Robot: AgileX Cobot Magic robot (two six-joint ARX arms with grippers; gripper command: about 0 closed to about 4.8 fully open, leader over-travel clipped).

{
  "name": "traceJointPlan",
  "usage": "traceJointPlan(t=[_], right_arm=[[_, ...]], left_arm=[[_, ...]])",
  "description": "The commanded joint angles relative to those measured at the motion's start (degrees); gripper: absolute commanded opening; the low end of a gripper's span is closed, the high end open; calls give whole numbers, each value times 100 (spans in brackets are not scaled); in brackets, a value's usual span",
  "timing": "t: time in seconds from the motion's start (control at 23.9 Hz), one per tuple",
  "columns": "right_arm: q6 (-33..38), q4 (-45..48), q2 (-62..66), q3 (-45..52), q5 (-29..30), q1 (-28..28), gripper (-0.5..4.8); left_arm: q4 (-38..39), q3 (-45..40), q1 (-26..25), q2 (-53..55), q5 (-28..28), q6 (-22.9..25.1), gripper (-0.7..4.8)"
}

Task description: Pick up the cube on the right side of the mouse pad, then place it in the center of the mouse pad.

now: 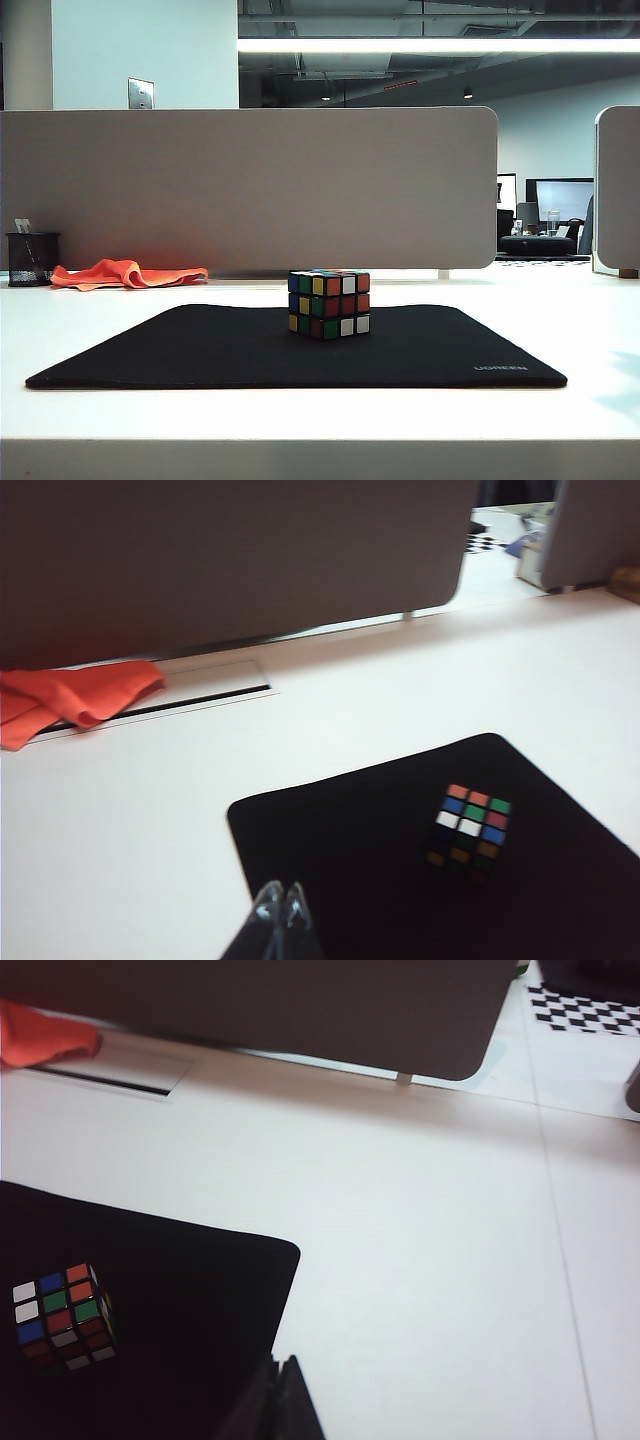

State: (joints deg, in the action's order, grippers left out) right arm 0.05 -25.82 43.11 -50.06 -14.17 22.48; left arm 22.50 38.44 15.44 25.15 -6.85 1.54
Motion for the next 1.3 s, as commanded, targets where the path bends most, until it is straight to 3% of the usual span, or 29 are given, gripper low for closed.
traceJointPlan(t=[0.04, 0.21, 0.42, 0.54, 0.67, 0.84, 1.3], right_arm=[[61, 745, -619, 592, -142, -4, -5], [7, 1373, -1558, 1467, -280, -7, -5], [-2, 699, -2428, 2114, -568, -7, -1], [153, 455, -2828, 2411, -737, -7, 0], [79, 916, -3602, 3060, -708, -7, -1], [81, 868, -4286, 3493, -708, -7, -1], [101, 1250, -4271, 4216, -560, 20, -1]], left_arm=[[-258, -205, -2, 20, 63, -2, -6], [-507, -697, 0, 17, 66, -7, -6], [-476, -1051, -4, 17, 197, -20, -6], [-474, -1187, -2, 24, 212, -433, -6], [-1281, -1626, 0, -118, 214, -348, -6], [-1770, -2017, 0, -415, 214, -345, -6], [-3042, -3145, 0, -800, 214, -369, -6]])
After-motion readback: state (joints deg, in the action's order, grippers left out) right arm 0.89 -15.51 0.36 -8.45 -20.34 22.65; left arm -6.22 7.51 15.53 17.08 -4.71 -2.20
